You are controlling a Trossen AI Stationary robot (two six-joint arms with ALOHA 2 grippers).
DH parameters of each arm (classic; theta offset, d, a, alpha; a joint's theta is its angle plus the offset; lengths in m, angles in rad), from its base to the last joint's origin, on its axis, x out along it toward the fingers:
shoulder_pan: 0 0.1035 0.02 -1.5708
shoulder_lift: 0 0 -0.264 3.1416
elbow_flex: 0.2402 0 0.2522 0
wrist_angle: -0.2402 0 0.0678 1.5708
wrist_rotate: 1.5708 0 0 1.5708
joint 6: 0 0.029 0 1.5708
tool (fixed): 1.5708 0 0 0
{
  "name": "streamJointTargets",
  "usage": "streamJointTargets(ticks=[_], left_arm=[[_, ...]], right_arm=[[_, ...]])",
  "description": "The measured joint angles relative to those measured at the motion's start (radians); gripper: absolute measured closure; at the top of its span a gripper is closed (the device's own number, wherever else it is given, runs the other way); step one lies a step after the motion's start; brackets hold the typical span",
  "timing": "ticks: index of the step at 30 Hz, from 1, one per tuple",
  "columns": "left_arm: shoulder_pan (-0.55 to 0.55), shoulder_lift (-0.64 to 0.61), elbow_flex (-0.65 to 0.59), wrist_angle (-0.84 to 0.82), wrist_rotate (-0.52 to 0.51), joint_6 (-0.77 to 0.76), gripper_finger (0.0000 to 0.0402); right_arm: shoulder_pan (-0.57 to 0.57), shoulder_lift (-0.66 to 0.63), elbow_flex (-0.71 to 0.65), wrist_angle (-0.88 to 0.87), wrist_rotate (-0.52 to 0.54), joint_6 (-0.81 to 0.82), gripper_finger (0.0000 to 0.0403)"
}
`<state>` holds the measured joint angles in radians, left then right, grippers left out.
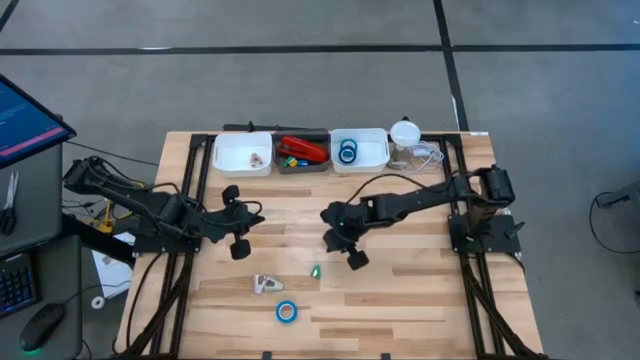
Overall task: Pick and place Stapler, Stapler remover, tape
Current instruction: Put the green stapler into the black bin
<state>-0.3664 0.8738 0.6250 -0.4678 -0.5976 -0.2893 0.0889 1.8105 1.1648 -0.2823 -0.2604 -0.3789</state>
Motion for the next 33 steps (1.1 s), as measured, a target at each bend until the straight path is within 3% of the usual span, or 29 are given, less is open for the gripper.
streamJointTargets(ticks=[12,23,25,29,33], left_arm=[[0.000,0.000,0.000,-0.006,0.000,0.000,0.0399],[0.000,0.000,0.000,-0.005,0.000,0.000,0.0399],[0.000,0.000,0.000,-0.004,0.000,0.000,0.0399],[0.000,0.000,0.000,-0.004,0.000,0.000,0.0399],[0.000,0.000,0.000,-0.004,0.000,0.000,0.0399]], right_arm=[[0.082,0.011,0.055,0.061,0.124,-0.066,0.0403],[0.124,0.109,0.095,0.065,0.135,-0.129,0.0403],[0.130,0.138,0.126,0.016,0.137,-0.146,0.0403],[0.142,0.200,0.250,-0.190,0.250,-0.219,0.0403],[0.142,0.257,0.413,-0.435,0.255,-0.233,0.0403]])
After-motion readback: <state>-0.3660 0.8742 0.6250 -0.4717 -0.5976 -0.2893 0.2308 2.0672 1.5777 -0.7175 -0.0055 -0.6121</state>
